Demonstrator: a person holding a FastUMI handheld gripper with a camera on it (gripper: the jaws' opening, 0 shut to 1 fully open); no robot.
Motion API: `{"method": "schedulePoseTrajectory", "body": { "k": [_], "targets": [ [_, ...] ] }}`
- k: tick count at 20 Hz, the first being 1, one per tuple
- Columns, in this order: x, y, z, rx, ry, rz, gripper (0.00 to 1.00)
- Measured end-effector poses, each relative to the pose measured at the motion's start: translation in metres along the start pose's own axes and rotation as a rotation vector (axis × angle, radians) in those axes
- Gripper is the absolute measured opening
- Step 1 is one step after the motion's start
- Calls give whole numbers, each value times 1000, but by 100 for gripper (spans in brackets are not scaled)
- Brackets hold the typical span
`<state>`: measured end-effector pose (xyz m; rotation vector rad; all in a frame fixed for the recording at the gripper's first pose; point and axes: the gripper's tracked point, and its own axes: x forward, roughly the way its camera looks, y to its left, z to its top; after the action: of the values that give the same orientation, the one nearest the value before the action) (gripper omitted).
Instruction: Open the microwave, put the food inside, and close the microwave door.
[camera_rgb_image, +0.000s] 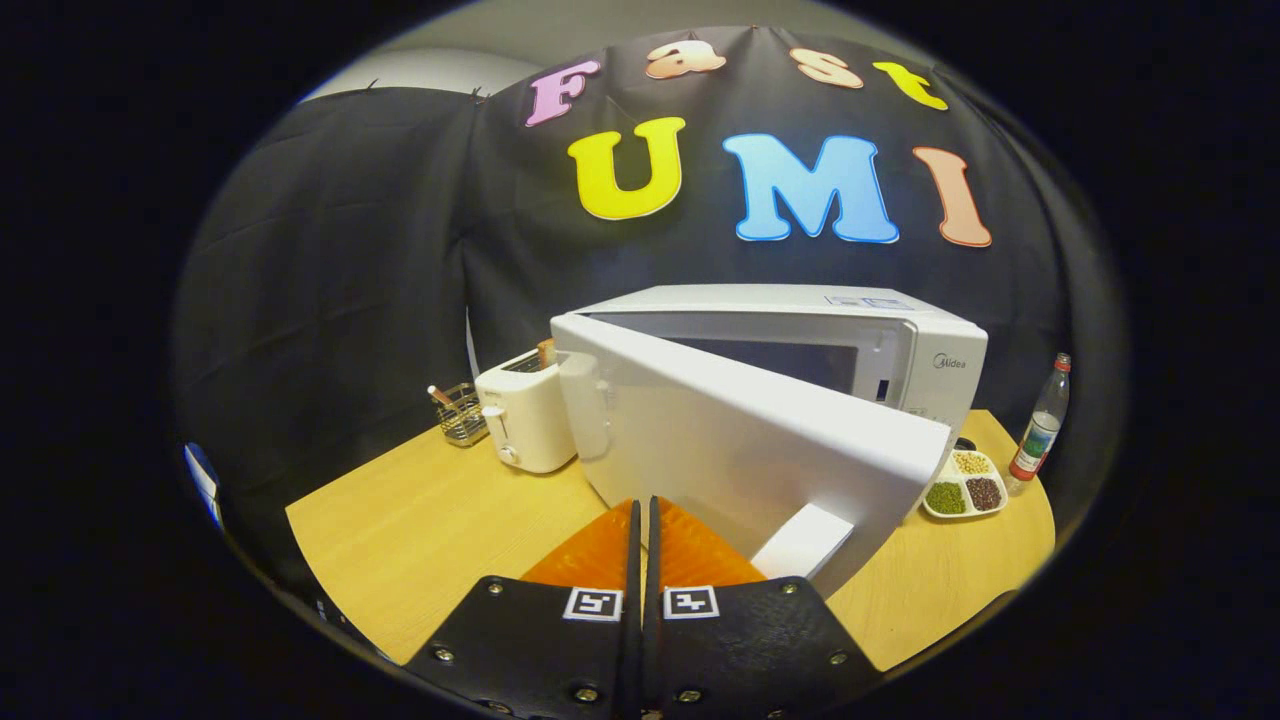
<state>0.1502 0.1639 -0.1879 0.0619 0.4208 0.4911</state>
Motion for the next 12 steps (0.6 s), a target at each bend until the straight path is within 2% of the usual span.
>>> {"method": "schedulePoseTrajectory", "body": {
  "k": [12],
  "targets": [
    [67,-61,29,32,-13,-134,1]
  ]
}}
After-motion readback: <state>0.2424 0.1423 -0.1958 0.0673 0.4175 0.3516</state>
